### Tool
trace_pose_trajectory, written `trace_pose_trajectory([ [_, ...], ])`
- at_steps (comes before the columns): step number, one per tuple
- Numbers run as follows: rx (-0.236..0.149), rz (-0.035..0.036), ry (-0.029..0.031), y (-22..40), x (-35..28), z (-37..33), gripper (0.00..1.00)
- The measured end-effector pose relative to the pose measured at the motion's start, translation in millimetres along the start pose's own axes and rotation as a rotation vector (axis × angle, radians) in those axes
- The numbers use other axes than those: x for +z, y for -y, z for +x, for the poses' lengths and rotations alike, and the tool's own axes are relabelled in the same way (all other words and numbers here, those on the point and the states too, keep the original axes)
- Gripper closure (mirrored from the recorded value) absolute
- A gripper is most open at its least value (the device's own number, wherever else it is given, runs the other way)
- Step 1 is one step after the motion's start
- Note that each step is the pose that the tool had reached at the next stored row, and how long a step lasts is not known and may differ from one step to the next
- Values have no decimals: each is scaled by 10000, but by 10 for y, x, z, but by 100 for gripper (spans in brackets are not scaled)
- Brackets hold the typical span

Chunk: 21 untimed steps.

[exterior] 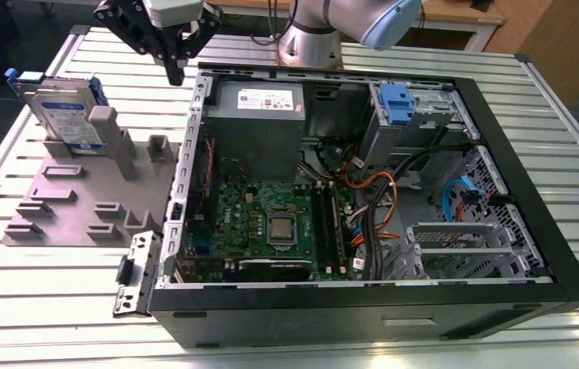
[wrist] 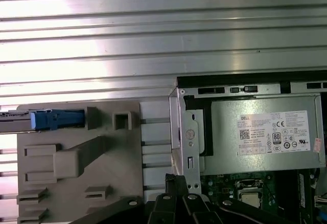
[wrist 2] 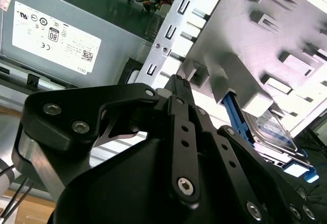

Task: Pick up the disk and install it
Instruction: 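Reach for the disk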

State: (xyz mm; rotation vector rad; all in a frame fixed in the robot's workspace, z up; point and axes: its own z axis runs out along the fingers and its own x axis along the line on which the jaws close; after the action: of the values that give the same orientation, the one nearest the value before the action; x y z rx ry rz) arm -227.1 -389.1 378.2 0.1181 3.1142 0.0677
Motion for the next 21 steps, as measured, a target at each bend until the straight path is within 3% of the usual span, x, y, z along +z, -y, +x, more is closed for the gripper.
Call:
trace_pose_trajectory([
  [21, 1, 1, -1, 4, -1, 49, 89],
])
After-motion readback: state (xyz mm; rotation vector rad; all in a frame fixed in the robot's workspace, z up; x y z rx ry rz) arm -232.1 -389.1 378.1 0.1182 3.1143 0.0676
